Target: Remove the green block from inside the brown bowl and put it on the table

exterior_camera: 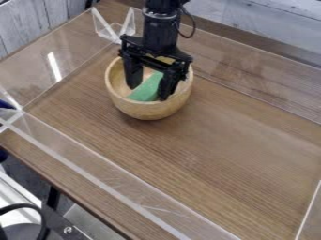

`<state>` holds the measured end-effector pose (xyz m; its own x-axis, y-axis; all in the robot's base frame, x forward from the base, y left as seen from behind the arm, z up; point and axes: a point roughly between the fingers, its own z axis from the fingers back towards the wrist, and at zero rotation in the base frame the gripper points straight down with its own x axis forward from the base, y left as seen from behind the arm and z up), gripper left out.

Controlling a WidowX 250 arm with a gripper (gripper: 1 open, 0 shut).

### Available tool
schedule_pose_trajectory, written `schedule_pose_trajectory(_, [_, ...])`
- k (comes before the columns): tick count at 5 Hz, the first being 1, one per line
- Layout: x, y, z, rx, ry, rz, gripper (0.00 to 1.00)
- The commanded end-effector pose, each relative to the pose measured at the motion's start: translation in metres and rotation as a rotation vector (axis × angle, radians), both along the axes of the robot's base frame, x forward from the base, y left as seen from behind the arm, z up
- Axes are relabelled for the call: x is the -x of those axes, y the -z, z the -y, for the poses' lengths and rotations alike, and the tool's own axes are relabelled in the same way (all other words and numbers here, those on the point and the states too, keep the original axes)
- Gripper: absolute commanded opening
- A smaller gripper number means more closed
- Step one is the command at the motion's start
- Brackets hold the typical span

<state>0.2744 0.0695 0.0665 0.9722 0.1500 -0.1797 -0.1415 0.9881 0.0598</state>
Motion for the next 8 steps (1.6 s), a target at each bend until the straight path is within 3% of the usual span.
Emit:
schedule_pose_trajectory(1, [-0.013, -0.002, -0.007, -0.018, -0.008, 0.032, 1.0])
schedule_pose_trajectory(4, [-0.026, 0.012, -0.012, -0.024, -0.015, 0.017, 1.0])
schedule_pose_trajectory(8, [-0.035, 0.022, -0.016, -0.024, -0.028, 0.003, 1.0])
